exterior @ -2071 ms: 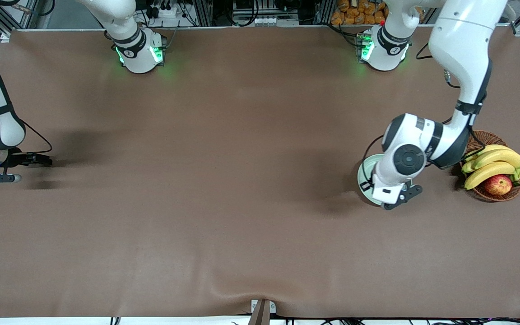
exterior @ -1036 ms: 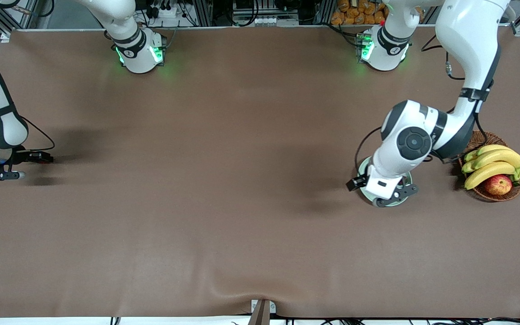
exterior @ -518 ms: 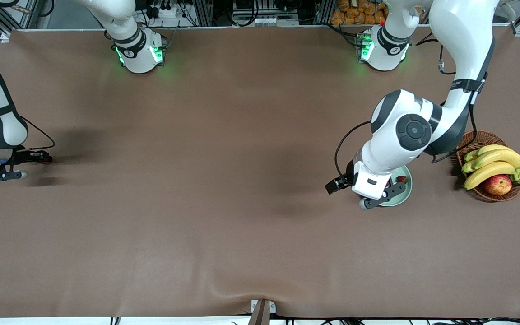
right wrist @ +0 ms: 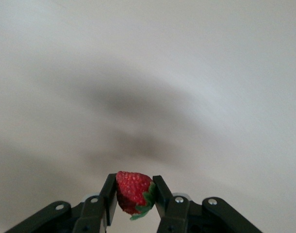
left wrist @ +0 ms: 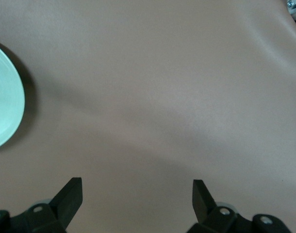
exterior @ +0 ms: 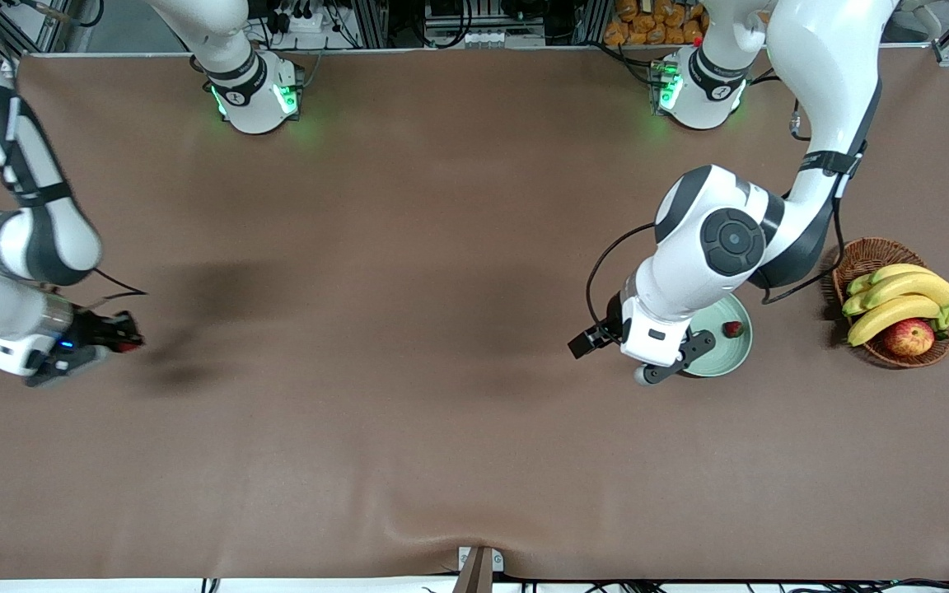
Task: Collect all strawberries into plate
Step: 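Carry the third strawberry with the right gripper toward the plate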
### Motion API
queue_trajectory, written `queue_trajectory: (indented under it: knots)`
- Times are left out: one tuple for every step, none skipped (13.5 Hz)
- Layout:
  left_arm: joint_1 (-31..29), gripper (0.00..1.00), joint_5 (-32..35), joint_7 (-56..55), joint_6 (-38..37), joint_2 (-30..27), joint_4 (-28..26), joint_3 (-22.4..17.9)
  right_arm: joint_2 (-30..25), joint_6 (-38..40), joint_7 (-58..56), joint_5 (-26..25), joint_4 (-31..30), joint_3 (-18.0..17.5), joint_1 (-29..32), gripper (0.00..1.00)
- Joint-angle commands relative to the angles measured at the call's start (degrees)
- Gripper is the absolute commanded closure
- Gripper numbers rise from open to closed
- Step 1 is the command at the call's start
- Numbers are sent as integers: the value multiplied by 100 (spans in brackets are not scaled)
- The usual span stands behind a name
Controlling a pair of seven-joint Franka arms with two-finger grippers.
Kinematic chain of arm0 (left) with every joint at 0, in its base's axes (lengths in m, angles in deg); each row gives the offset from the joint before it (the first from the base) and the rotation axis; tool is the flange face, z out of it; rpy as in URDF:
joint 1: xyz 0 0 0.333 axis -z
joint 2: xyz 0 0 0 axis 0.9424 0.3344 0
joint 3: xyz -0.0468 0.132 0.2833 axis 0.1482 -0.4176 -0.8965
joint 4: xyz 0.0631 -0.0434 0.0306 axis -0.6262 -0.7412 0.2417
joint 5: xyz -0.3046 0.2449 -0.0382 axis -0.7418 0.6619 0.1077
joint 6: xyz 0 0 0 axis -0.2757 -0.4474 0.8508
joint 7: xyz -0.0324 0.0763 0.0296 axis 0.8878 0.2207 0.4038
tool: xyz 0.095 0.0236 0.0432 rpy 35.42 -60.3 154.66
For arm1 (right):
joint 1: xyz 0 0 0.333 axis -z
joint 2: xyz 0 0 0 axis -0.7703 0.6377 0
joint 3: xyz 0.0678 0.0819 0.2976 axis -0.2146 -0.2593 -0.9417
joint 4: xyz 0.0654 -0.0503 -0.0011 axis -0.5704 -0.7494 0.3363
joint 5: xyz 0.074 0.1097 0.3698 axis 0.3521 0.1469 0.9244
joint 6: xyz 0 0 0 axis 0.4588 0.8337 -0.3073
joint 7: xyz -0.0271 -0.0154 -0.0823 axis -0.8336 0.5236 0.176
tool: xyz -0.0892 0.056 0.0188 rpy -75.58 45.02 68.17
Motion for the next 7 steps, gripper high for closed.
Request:
queue_trajectory:
  knots:
    - [139,0,-79,-392,-136,49,182,-24,277,-8,54,40,414,-41,-1012,100]
    - [157,0,-70,-507,-136,49,173,-24,470,-8,211,84,704,-41,-1399,100]
    - [131,0,-53,-621,-136,49,155,-24,681,-8,378,85,1011,-41,-1760,100]
    - [122,0,-52,-718,-136,49,138,-33,935,-16,580,111,1310,-41,-2138,100]
    - [122,0,-44,-737,-136,49,120,-41,1190,-43,921,155,1539,-41,-2498,100]
    - [114,0,-35,-737,-136,49,103,-41,1427,-104,1308,164,1777,-32,-2833,100]
    - [114,0,-44,-737,-136,49,102,-33,1656,-252,1694,164,2005,-32,-3184,100]
